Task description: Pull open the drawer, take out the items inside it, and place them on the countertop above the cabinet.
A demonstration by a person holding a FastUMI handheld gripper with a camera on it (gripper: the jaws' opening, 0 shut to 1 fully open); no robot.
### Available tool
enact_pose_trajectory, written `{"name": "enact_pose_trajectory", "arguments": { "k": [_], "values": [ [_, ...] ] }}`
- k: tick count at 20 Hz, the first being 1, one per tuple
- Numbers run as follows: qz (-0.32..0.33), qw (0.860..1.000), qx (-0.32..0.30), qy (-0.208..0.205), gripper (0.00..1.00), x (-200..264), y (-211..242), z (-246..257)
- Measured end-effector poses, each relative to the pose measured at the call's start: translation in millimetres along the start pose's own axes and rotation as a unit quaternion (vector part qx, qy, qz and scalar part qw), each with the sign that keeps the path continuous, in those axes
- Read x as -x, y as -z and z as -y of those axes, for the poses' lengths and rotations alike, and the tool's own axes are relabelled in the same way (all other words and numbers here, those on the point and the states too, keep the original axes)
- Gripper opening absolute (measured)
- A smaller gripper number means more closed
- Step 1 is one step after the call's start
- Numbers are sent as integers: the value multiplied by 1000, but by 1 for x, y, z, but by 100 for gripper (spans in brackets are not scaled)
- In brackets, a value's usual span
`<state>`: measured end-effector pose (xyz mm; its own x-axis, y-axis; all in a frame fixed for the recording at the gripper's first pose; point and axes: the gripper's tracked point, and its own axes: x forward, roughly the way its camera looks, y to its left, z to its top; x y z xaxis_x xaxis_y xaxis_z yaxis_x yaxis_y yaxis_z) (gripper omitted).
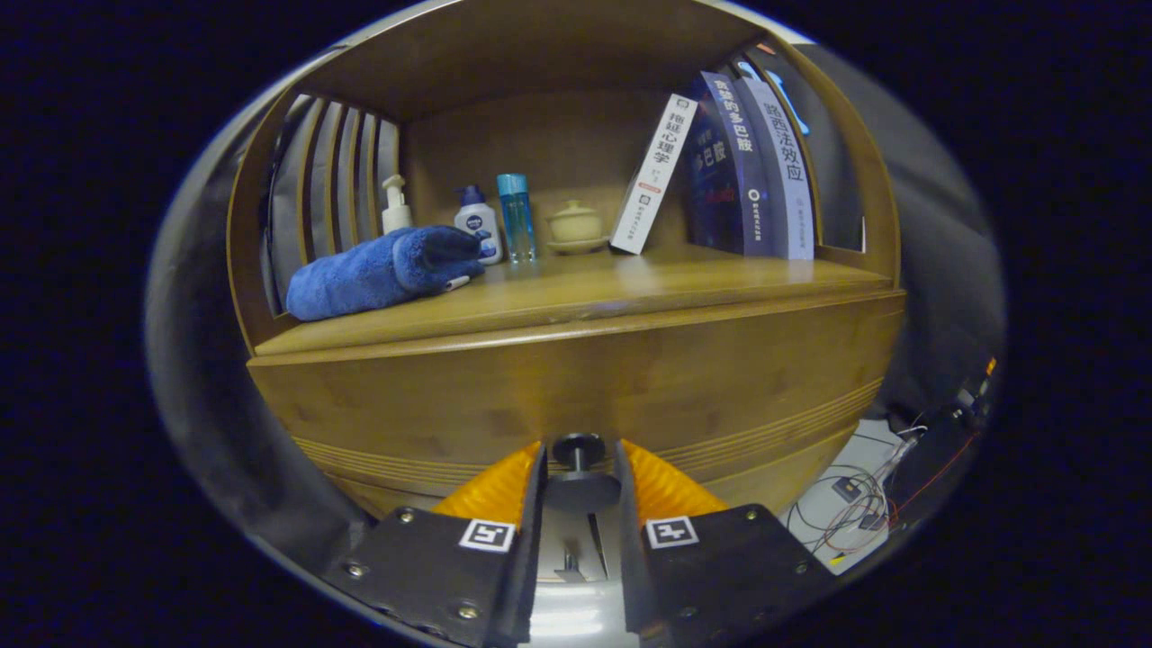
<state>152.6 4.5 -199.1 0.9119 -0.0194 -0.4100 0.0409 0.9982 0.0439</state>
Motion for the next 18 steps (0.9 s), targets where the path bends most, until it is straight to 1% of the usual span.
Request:
{"name": "enact_pose_trajectory", "arguments": {
  "k": [1,4,9,10,11,12,13,15,16,18],
  "values": [
    [-1,1000,-2,0,39,1,1,0],
    [-8,1000,11,1,39,8,5,1],
    [-13,1000,-5,8,39,48,20,5],
    [-11,1000,-7,-26,39,66,25,-5],
    [-25,999,17,-34,26,44,28,4],
    [-37,998,31,-27,14,71,48,9],
    [-39,998,36,-30,1,92,56,10],
    [-24,999,9,-24,2,104,56,14],
    [-9,1000,3,-20,2,107,48,16],
    [10,1000,7,-12,2,107,34,22]
  ]
}}
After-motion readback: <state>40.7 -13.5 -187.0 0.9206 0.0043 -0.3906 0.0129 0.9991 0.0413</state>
